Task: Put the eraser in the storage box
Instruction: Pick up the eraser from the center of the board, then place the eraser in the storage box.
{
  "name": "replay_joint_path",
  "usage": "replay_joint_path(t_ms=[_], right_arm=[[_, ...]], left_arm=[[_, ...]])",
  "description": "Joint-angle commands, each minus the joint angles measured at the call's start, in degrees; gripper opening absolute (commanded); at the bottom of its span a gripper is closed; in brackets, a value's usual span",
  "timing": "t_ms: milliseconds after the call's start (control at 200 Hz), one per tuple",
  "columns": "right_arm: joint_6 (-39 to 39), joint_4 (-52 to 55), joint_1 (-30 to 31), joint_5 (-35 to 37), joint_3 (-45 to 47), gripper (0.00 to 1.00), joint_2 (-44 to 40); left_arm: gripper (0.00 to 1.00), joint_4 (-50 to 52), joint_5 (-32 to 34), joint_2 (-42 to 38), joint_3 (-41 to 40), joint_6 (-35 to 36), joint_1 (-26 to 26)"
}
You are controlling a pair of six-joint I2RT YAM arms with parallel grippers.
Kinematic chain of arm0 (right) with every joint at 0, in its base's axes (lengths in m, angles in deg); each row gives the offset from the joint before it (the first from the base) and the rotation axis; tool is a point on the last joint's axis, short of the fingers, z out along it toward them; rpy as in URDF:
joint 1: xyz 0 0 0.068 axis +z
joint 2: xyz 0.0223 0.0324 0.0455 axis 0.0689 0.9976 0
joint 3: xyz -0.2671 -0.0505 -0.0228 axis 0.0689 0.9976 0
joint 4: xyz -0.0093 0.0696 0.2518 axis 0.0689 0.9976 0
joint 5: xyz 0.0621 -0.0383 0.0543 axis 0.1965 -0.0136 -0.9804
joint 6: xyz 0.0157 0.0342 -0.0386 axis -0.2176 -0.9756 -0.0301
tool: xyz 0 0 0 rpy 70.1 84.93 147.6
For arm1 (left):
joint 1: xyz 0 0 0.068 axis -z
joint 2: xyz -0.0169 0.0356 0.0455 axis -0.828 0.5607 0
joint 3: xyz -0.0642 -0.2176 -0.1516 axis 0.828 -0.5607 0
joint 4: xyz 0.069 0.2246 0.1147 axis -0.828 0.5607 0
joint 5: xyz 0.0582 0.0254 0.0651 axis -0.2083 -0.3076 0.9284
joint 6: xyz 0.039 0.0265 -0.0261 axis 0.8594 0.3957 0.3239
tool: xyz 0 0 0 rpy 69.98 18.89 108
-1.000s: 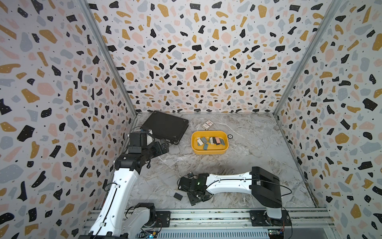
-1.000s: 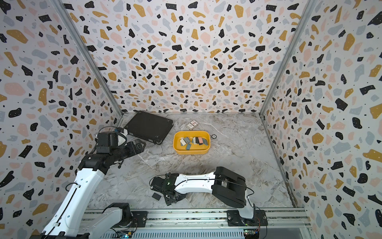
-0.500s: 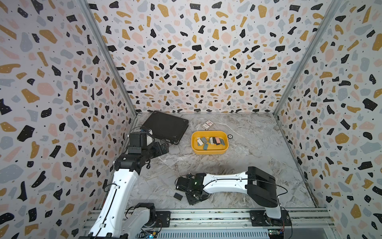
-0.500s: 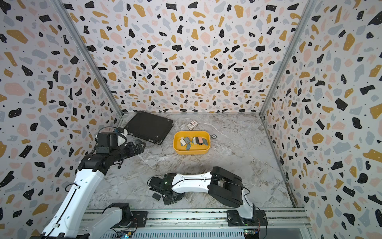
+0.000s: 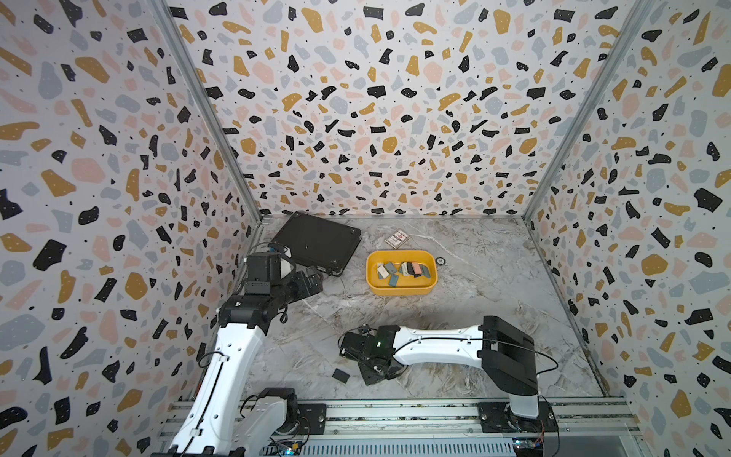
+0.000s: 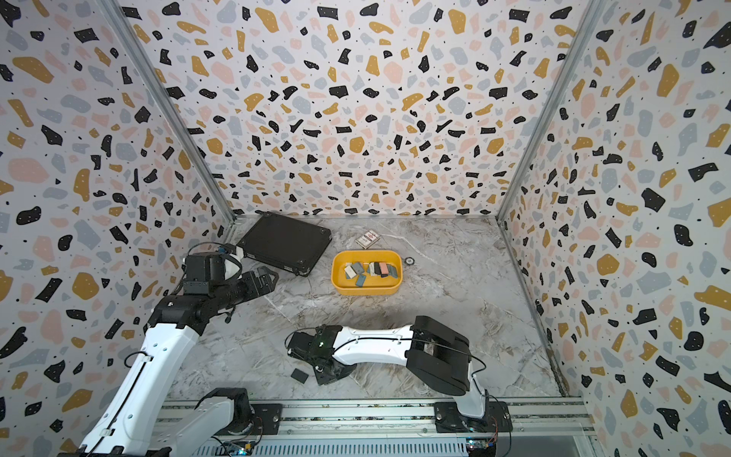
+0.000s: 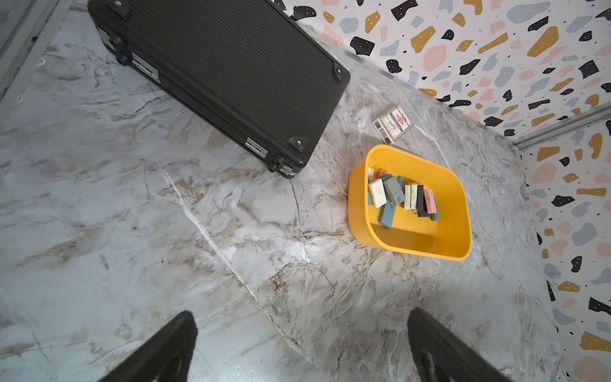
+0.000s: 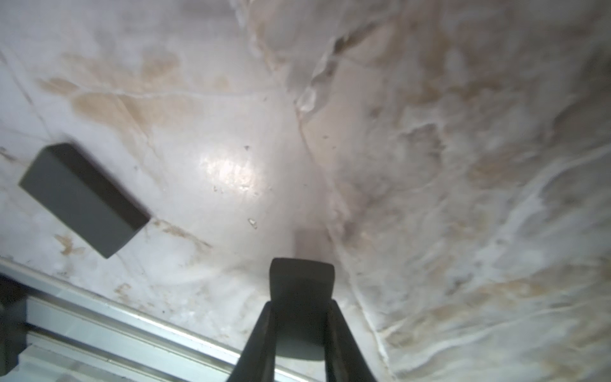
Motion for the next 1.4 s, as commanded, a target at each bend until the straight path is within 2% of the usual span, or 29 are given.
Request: replay_joint_path(t_ms=[0,255,446,571,786,981,1131,1397], right_arm=[[5.5,6.0,-3.4,6.5,-4.4,0.17,-6.4],[17.2,9.5,-18.4,7.4,-12.2,0.19,-9.8],[24.7,11.4,-27.8,4.6,-21.9,0.21,-4.6],[27.7,11.9,-31.8,1.8,-27.7,0.21,0.3],[30.9,14.8,-35.0,-1.9,-40.1,0.22,11.2],[31.0,17.1,-36.0,-2.4,-49.8,0.22,20.1],[30.9,17.5,-37.0,-3.8,-54.2,0.23,24.5],[31.9,17.7,-37.4,-1.8,-59.2,0.25,28.8]], left_arm=[[1.00,-0.8,0.8,0.9,0.4,-0.6,-0.4],[1.00,-2.2,0.9,4.5,3.8,-1.4,-0.4],[0.99,-3.3,0.5,9.1,7.3,-1.8,-0.4],[1.00,-3.6,1.2,12.7,10.3,-0.7,-0.5],[1.00,-4.1,0.8,19.0,14.8,0.7,-0.4],[0.99,-4.4,1.2,22.5,16.4,1.4,-0.4],[0.99,-4.7,1.2,23.2,16.3,1.6,-0.5],[0.99,-5.1,0.9,24.4,16.8,1.4,-0.7]])
